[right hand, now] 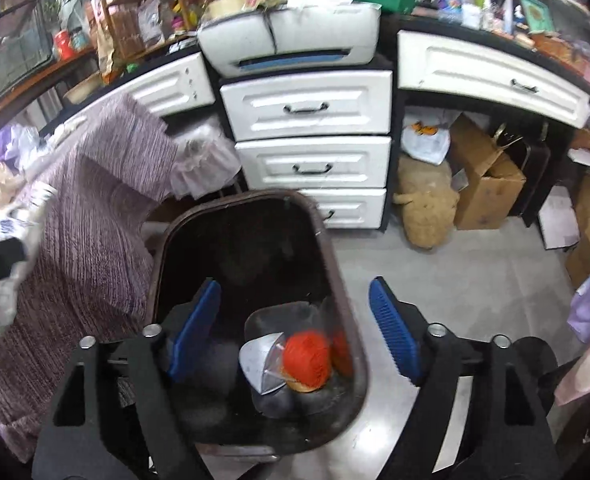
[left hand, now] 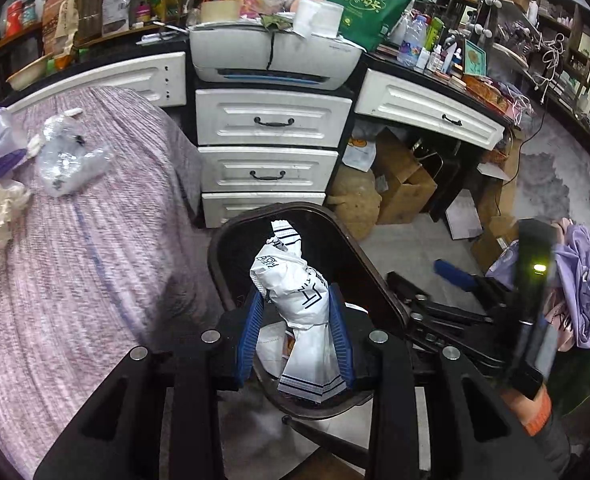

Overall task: Collect trash
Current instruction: 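Lower the white wrapper into the bin and open the left gripper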

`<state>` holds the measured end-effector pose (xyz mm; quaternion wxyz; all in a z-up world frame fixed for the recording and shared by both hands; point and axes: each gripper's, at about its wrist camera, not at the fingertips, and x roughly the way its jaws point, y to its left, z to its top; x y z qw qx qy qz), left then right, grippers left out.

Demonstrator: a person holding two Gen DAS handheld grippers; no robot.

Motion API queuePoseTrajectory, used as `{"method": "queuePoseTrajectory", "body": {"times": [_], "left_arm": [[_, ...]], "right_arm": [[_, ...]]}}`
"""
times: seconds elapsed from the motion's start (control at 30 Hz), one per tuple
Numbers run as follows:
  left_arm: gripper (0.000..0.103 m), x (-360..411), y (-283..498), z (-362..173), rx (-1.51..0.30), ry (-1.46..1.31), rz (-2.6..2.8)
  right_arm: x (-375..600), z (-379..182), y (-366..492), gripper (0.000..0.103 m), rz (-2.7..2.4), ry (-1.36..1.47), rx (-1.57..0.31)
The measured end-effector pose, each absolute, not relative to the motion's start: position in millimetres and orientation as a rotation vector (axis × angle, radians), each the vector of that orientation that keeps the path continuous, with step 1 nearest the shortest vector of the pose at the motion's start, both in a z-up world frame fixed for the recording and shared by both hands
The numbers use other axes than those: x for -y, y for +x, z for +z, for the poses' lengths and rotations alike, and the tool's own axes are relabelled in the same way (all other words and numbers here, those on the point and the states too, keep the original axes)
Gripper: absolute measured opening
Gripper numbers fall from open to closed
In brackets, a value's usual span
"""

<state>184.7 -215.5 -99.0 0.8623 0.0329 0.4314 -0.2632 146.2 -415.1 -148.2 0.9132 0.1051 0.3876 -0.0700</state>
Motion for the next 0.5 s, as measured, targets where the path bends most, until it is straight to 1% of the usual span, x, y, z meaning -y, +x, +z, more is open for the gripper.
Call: {"method": "queuePoseTrajectory", "body": {"times": [0.23,0.5], "left_arm": [[0.033,233.7,191.4,-112.4,-0.941,0.099,-0.562],[0.033,250.6,197.9,-130.0,-0.997,0.130,-0.565]], "right_arm": [[446.9,-136.3,124.3,0.081,-0.244,0.240,-0.765],[472.1,-138.2,111.7,0.081,-0.308,0.297,-0.765]]}}
